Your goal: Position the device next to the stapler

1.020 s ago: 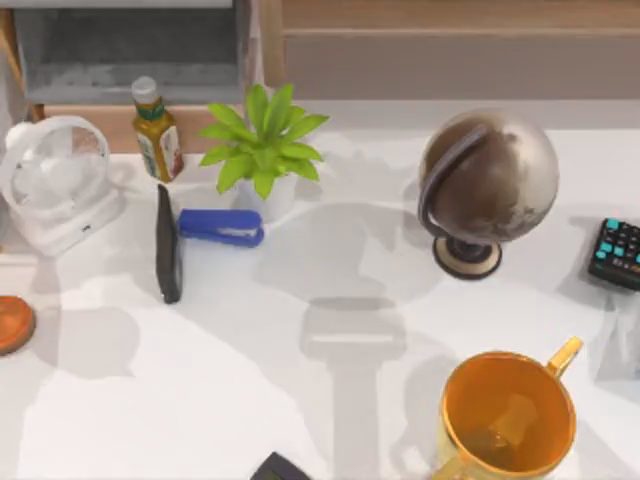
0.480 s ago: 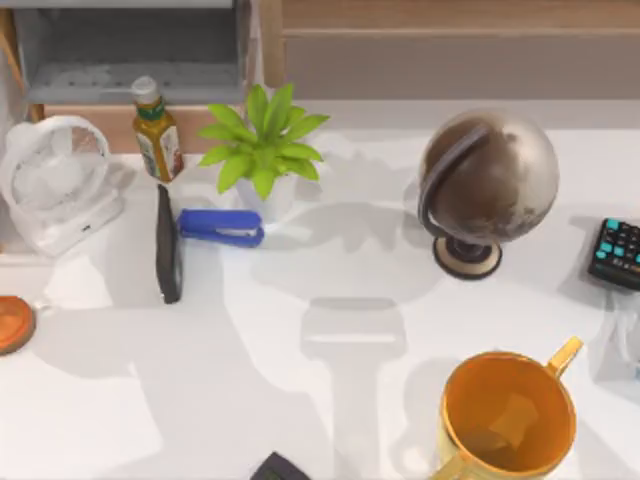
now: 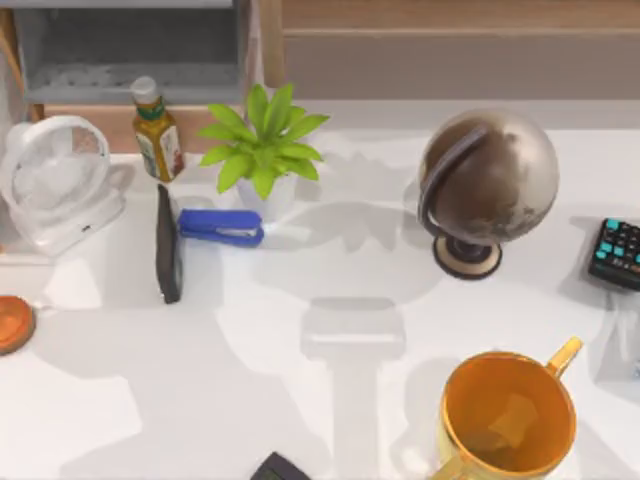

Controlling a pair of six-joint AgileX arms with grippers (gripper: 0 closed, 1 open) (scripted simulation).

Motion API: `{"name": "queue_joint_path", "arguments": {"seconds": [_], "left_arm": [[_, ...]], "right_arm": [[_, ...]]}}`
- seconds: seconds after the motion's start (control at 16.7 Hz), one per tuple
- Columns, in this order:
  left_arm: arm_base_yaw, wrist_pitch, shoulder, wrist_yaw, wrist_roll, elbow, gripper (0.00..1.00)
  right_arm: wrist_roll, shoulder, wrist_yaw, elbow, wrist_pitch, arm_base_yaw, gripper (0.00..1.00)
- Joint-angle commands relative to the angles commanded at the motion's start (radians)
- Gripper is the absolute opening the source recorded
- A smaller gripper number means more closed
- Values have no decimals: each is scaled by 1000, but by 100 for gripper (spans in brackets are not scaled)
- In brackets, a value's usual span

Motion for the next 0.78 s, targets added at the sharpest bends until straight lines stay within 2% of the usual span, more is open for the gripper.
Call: {"name": "queue_joint_path", "arguments": {"seconds": [0.78], "left_arm": [[-3,107,9,1,1,-96,100]], "right_arm": [[0,0,0,0,0,0,100]]}}
